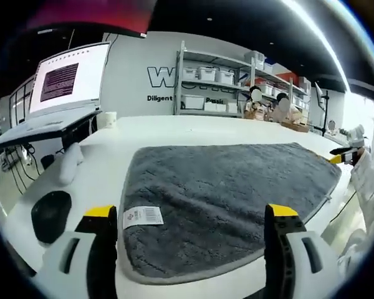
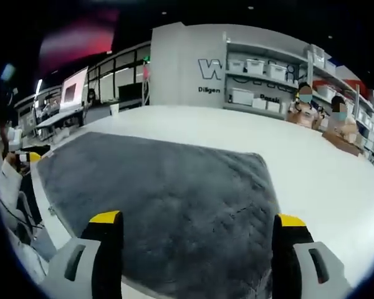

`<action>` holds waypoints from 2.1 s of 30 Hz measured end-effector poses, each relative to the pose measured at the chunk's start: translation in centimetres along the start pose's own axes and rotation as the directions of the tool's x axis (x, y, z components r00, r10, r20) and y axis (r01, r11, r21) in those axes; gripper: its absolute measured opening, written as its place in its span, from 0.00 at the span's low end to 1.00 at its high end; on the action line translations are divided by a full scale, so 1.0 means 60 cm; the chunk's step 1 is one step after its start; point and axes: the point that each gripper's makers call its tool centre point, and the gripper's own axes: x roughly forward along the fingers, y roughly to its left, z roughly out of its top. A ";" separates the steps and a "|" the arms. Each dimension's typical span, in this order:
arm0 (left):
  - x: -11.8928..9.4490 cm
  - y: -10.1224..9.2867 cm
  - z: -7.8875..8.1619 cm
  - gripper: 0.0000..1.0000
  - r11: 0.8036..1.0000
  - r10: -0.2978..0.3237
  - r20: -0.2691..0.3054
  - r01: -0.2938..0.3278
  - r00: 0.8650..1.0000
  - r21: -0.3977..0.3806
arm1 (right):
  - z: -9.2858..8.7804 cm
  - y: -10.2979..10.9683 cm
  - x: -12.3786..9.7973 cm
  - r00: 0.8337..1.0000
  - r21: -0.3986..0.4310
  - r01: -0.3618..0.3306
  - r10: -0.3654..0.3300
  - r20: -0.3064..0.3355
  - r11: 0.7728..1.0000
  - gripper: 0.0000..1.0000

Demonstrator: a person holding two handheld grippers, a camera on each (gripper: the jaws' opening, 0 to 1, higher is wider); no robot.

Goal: Open the folded towel by lifting each exposed corner and separating the folded layers until the towel lies flat within the target outline without major curled edges

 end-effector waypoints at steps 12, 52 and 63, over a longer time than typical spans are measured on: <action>0.019 -0.034 -0.028 0.96 0.998 -0.061 -0.018 0.060 0.998 -0.012 | -0.038 0.005 -0.018 1.000 0.035 0.005 -0.004 -0.019 0.999 0.92; 0.016 -0.034 -0.061 0.95 0.994 -0.084 -0.081 0.089 0.993 0.067 | -0.092 -0.004 -0.017 0.998 0.055 0.033 -0.030 -0.053 0.998 0.90; 0.016 -0.036 -0.065 0.96 0.991 -0.087 -0.093 0.096 0.992 0.091 | -0.094 -0.003 -0.020 0.998 0.054 0.035 -0.032 -0.051 0.998 0.90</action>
